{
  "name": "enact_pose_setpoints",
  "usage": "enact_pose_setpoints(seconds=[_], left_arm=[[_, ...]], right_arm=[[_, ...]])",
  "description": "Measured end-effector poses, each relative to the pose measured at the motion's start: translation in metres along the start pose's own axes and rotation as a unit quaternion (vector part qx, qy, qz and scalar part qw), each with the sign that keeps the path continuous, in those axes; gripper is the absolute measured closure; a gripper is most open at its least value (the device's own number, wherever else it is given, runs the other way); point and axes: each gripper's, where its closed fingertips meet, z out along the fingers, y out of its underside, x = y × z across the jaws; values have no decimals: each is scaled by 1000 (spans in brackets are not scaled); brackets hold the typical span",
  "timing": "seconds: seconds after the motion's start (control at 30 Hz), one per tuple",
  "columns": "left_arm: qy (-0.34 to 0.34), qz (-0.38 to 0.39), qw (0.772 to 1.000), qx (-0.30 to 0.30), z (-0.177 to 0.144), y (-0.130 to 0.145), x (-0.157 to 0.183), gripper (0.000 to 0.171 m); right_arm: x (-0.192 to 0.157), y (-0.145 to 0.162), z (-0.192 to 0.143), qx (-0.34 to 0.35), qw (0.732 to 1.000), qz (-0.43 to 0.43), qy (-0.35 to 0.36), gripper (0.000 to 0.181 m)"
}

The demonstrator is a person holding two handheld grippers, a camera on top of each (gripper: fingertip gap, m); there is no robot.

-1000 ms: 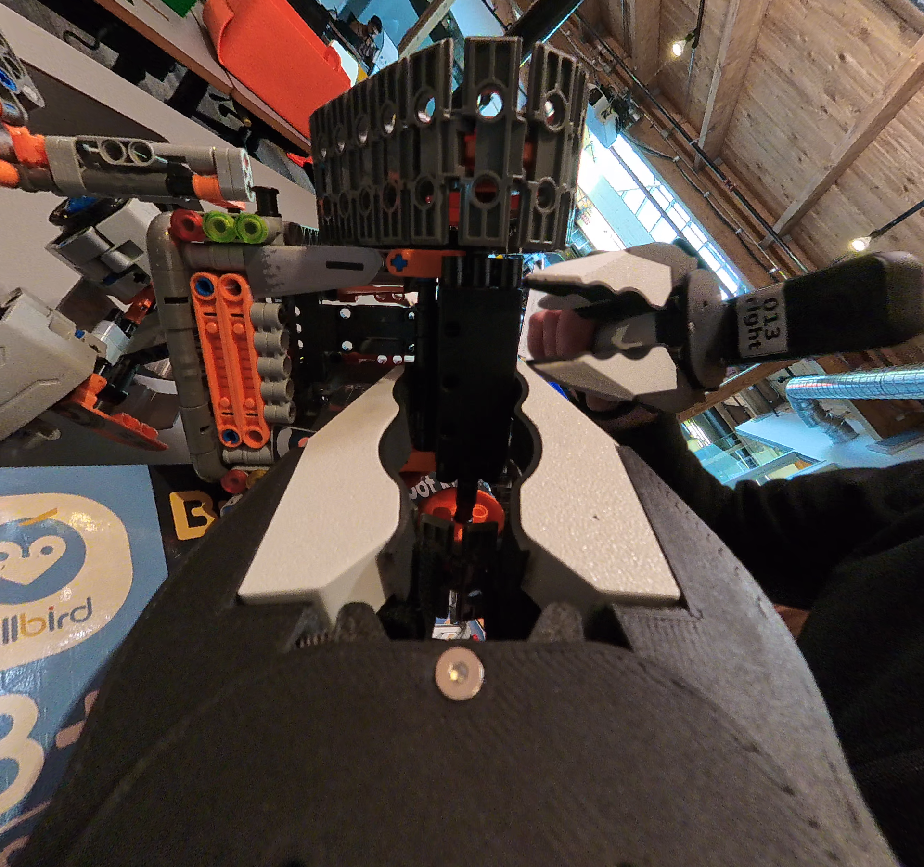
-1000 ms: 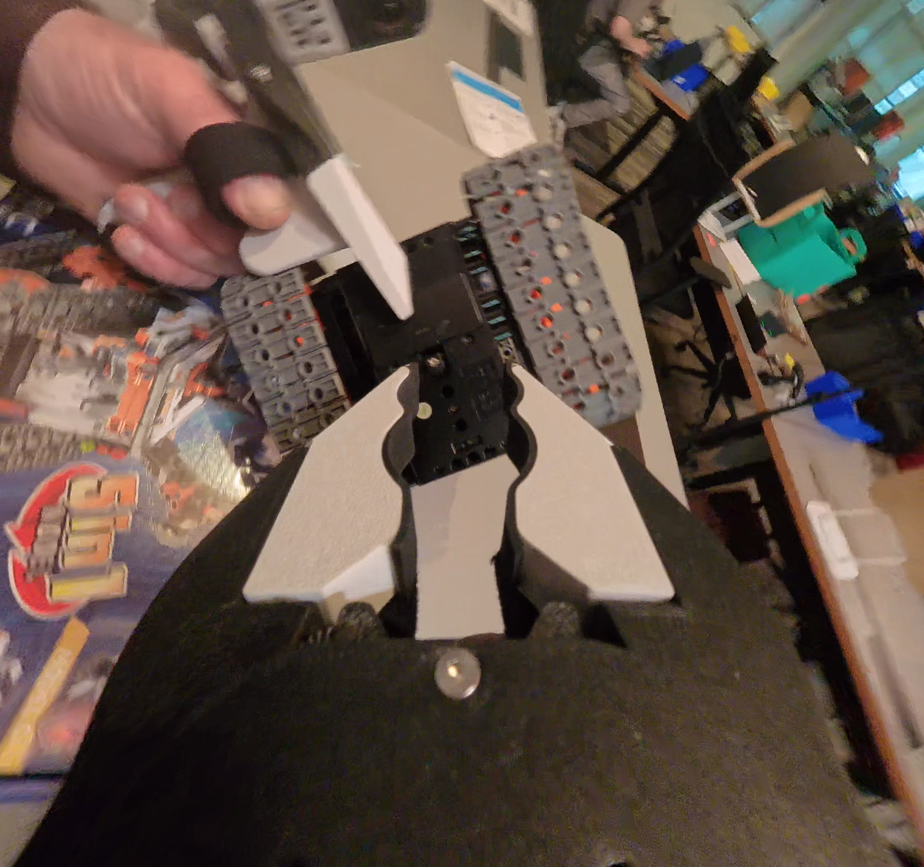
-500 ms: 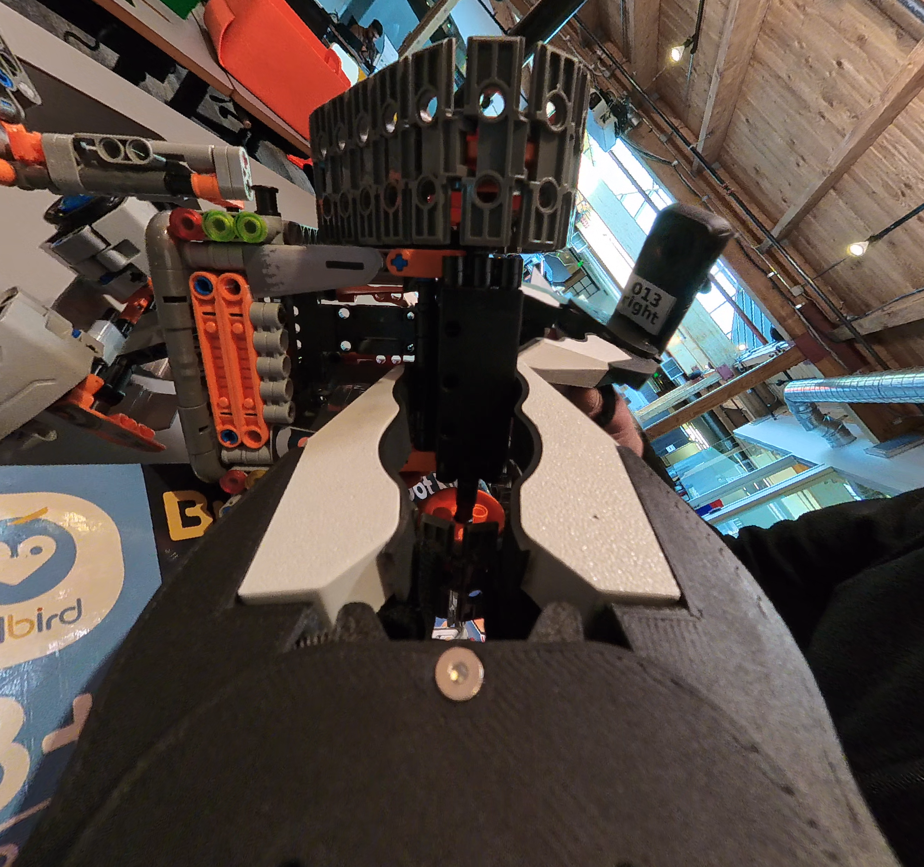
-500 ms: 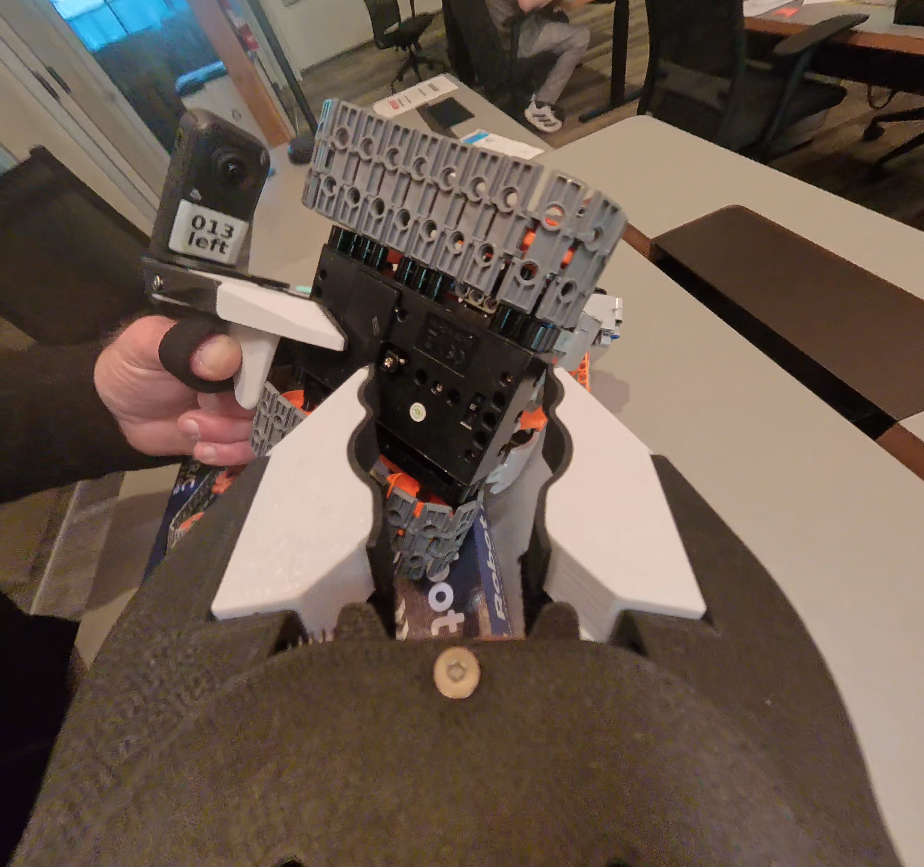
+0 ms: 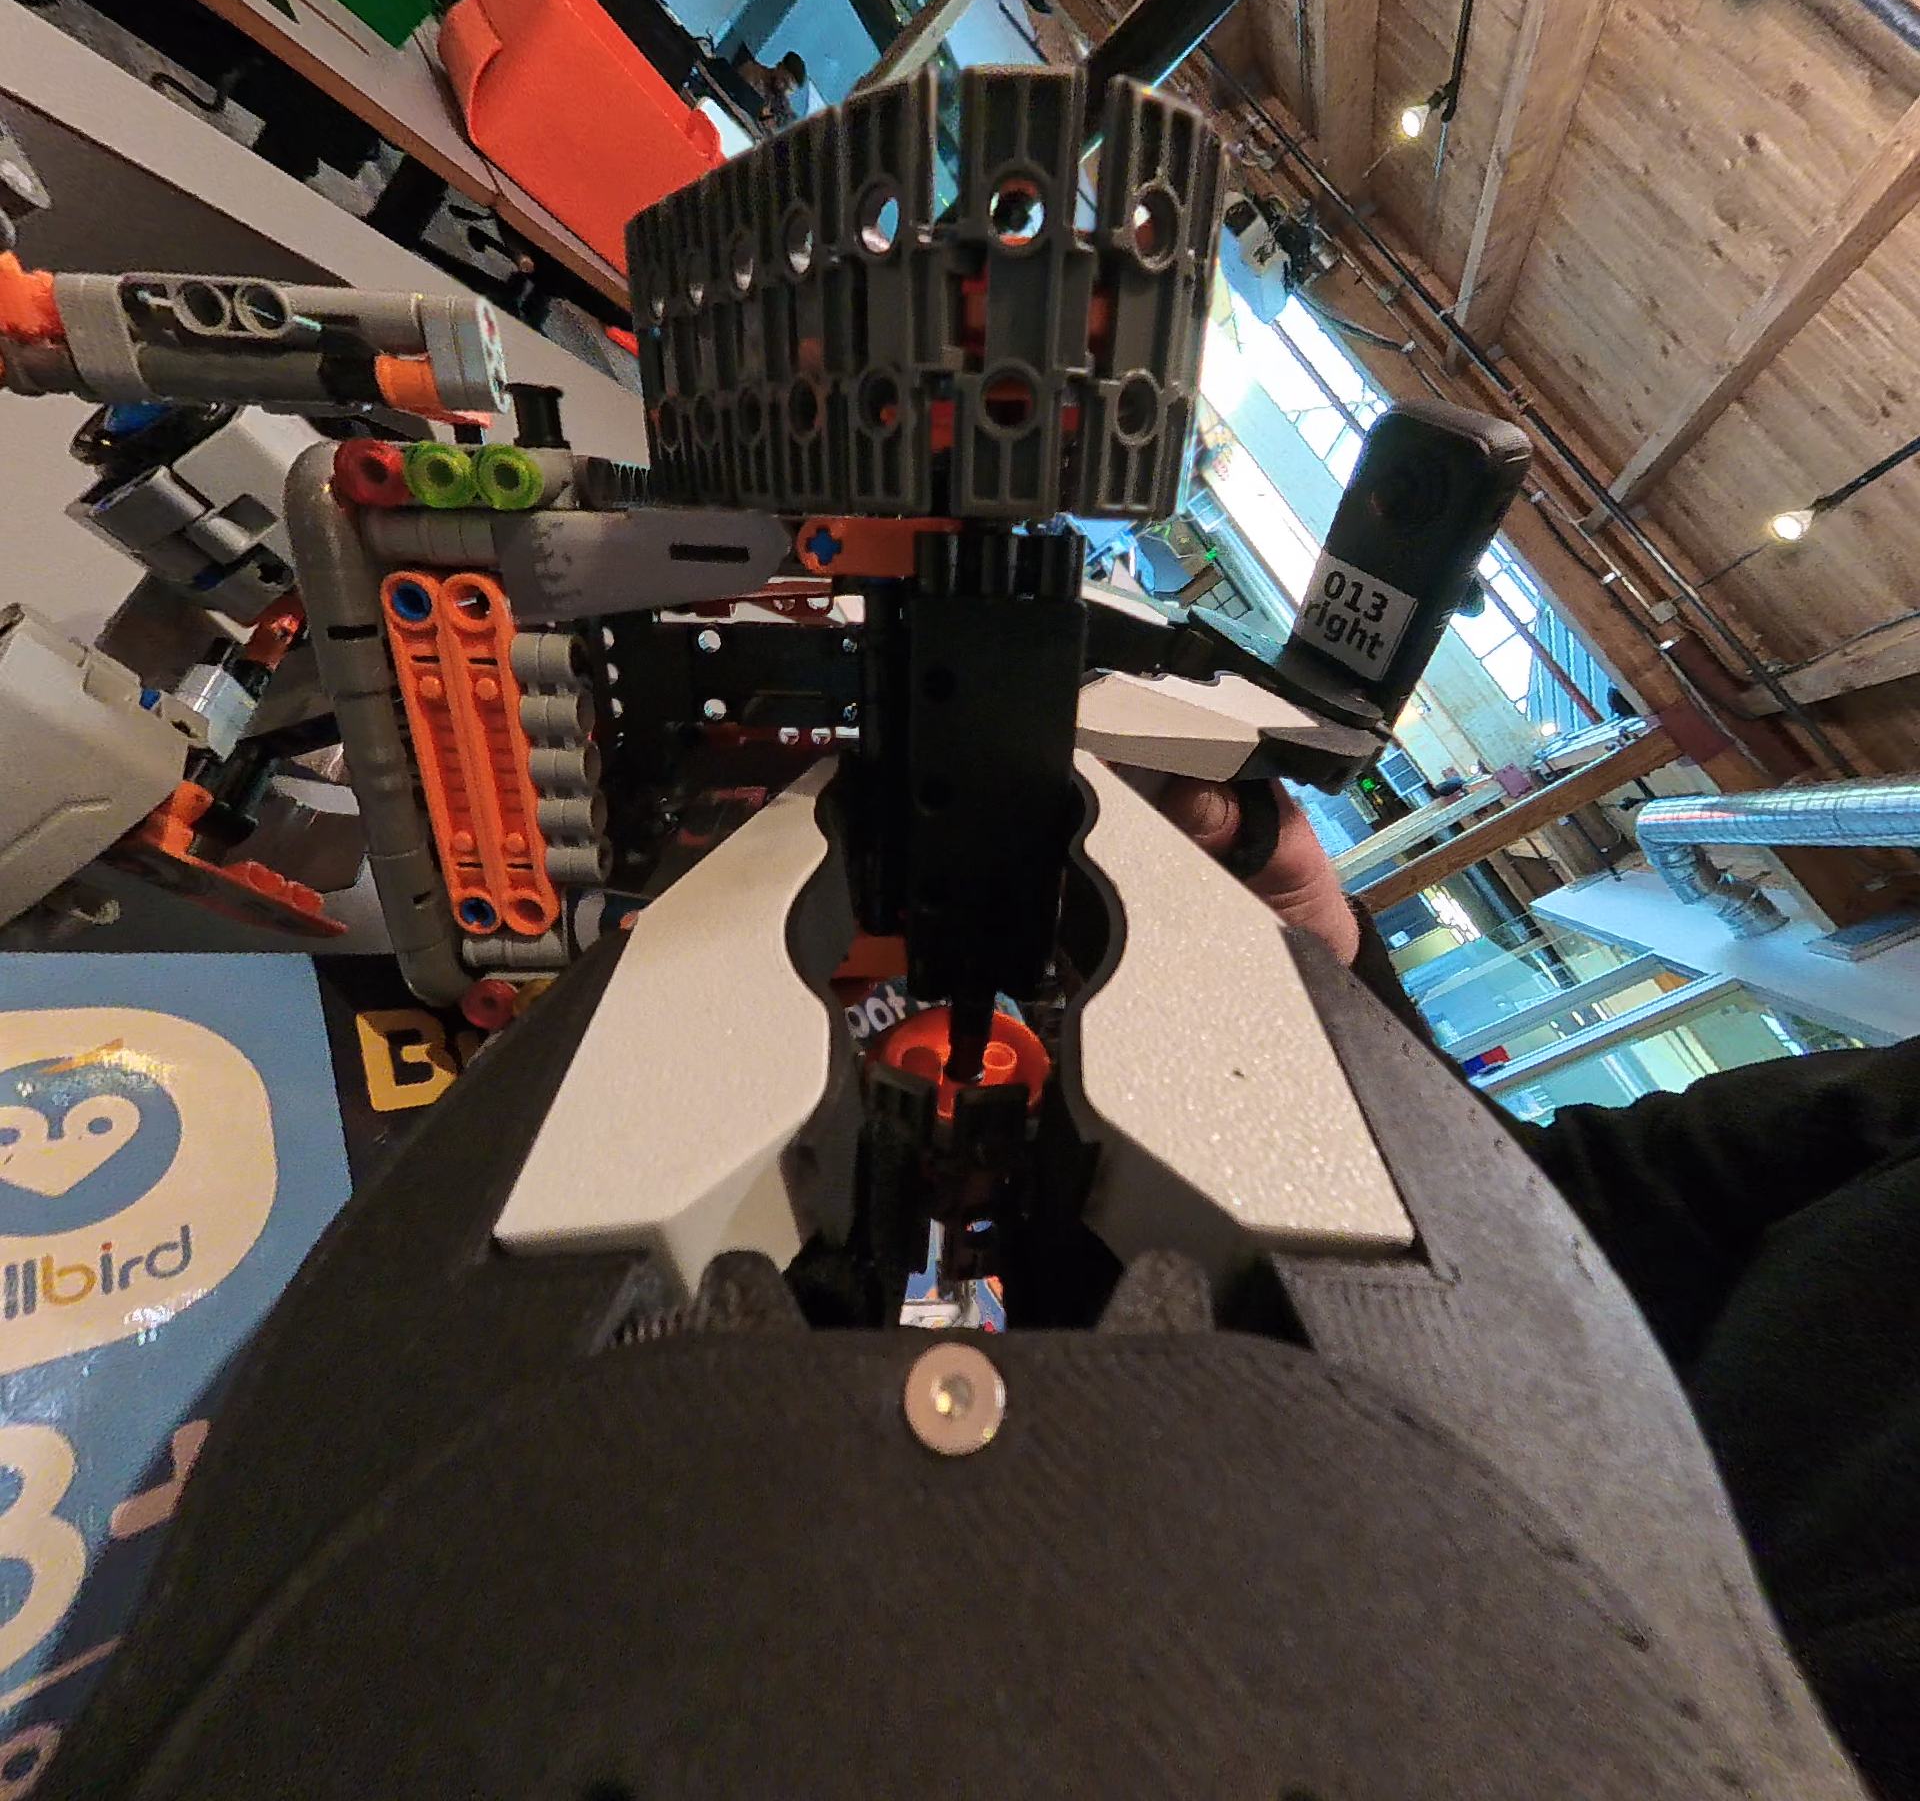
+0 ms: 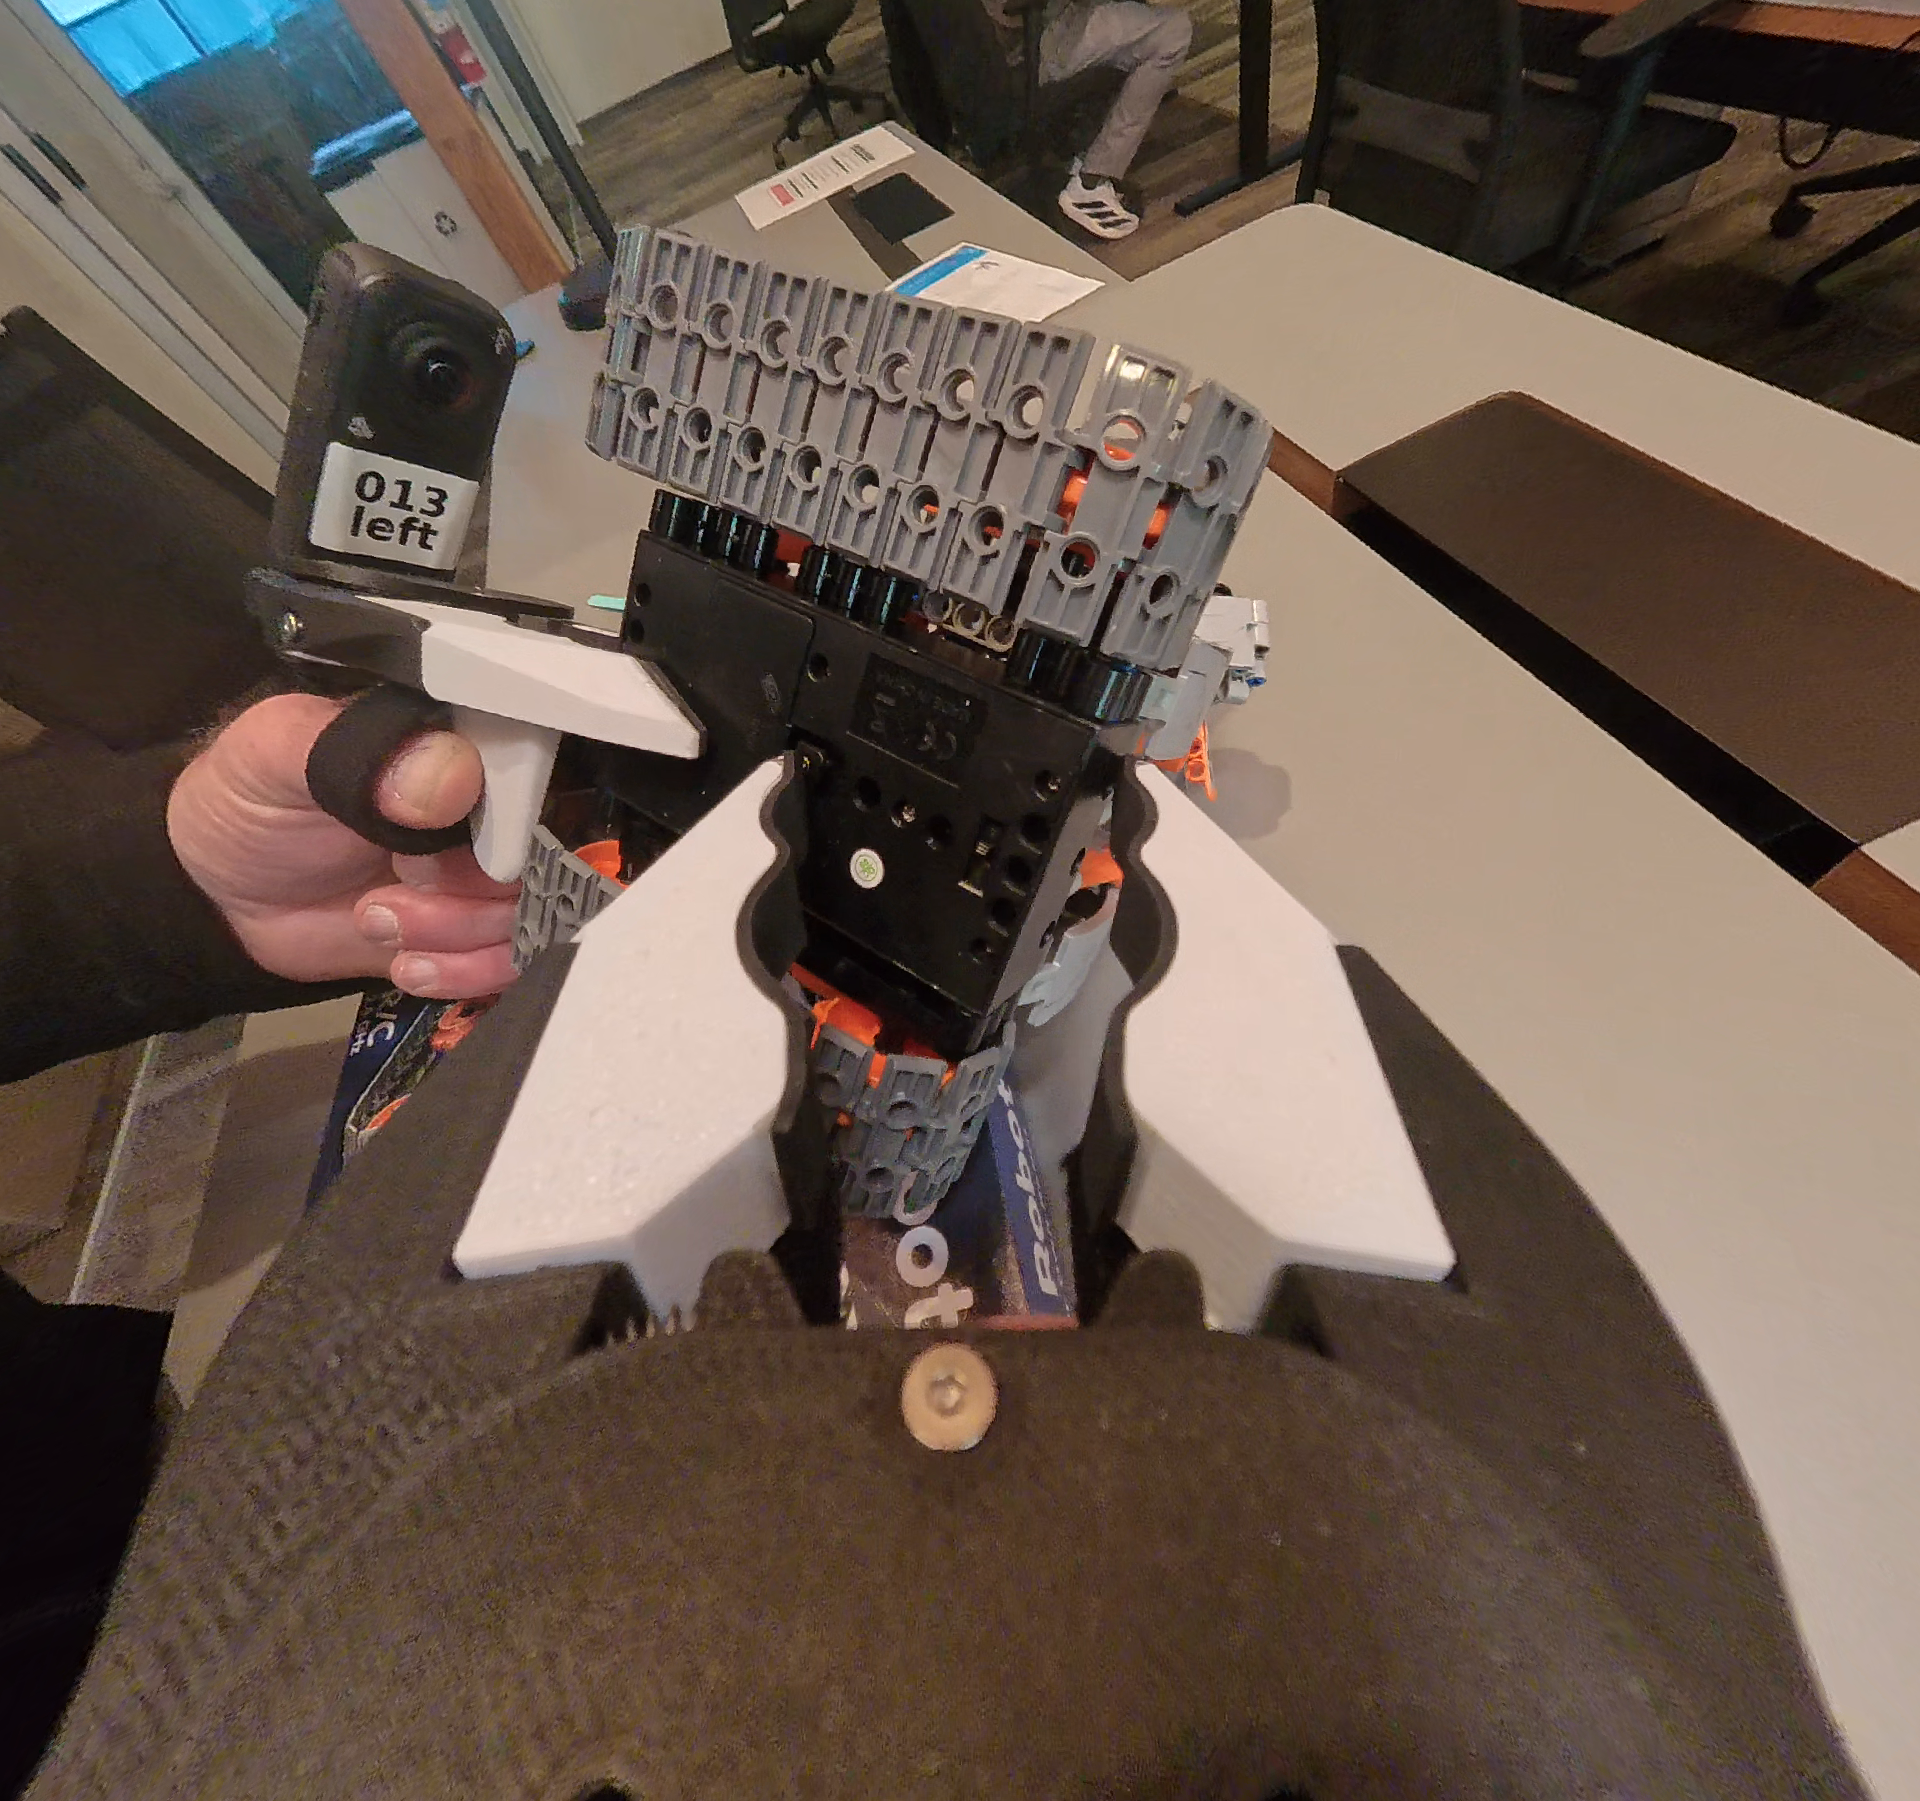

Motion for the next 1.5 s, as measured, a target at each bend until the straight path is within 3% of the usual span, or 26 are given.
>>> enact_pose_setpoints(seconds=[0.6, 0.97, 1.23, 1.5], left_arm=[[2, 9, 1000, -5, 4, 2, 4, 137], [3, 6, 1000, -2, 4, 2, 0, 137], [26, 29, 999, -25, 1, 1, 11, 138], [44, 122, 990, -46, -16, 9, 38, 138]], right_arm=[[2, 0, -5, 16, 999, 29, -28, 127], [3, -2, 0, 10, 1000, 13, 0, 126], [-6, -11, -8, 38, 999, -4, 18, 126], [-38, -17, -26, 95, 994, -36, 38, 127]])
